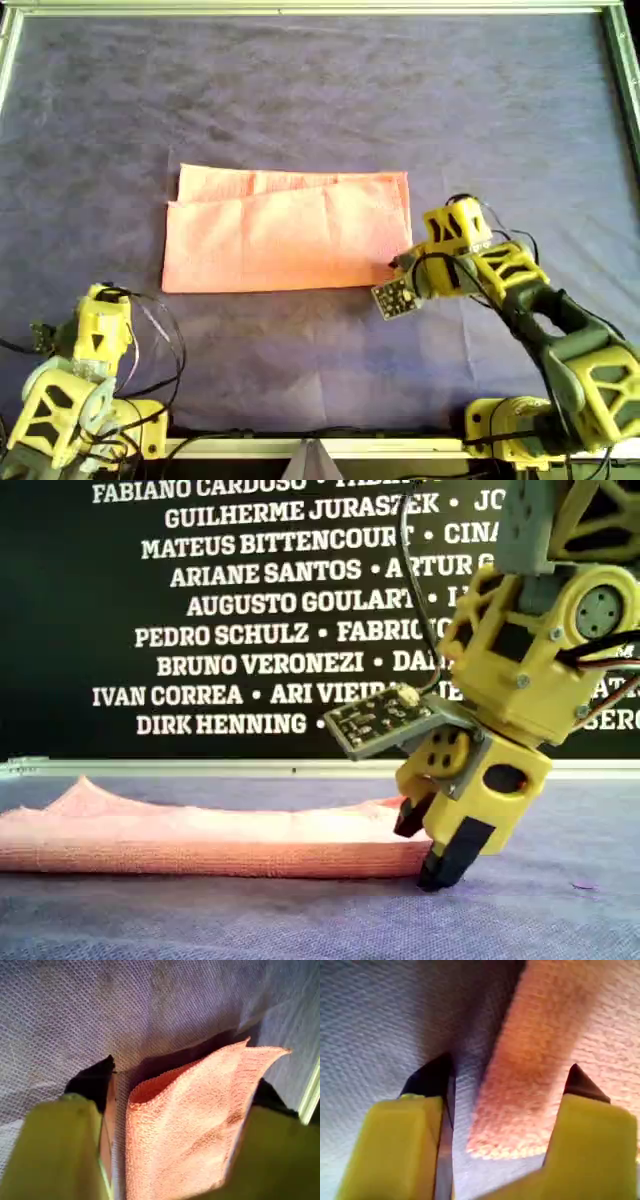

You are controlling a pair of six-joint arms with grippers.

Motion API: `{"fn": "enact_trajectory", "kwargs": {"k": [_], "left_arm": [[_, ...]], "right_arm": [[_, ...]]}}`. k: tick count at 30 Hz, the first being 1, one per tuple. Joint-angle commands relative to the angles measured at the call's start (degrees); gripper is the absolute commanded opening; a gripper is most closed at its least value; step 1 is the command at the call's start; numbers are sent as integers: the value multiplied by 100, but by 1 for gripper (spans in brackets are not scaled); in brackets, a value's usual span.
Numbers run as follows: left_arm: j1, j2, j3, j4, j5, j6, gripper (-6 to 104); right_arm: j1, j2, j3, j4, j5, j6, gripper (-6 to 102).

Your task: Fold a cloth

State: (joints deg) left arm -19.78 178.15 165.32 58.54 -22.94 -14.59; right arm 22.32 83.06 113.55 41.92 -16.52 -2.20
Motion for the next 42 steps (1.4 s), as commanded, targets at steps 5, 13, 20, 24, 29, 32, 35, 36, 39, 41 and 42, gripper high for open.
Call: {"fn": "enact_trajectory", "kwargs": {"k": [5, 13, 20, 24, 29, 32, 35, 36, 39, 41, 42], "left_arm": [[62, 53, -79, -123, -70, 9, 91], [62, 53, -79, -123, -70, 9, 91], [62, 53, -79, -123, -70, 9, 91], [62, 53, -79, -123, -70, 9, 92], [62, 53, -79, -123, -70, 9, 92], [62, 53, -79, -123, -70, 0, 92], [105, 44, -79, -123, -70, -53, 92], [123, 44, -79, -123, -70, -62, 92], [132, 44, -79, -123, -70, -62, 92], [132, 44, -79, -123, -70, -62, 91], [132, 44, -79, -123, -70, -62, 91]], "right_arm": [[9, -571, -967, -229, 9, -9, 88], [-9, -642, -1151, -229, 9, -9, 74], [-18, -501, -1160, -229, -79, -9, 35], [-18, -510, -1151, -299, -97, -9, 16], [-176, -475, -1143, -229, -88, -18, -2], [-677, -325, -1011, -237, -97, -18, -2], [-1274, -290, -993, -229, -105, -9, -1], [-1415, -290, -984, -229, -105, -9, -1], [-1564, -308, -984, -229, -105, -9, -1], [-1503, -308, -984, -229, -105, -9, -1], [-1477, -299, -984, -229, -114, -9, -1]]}}
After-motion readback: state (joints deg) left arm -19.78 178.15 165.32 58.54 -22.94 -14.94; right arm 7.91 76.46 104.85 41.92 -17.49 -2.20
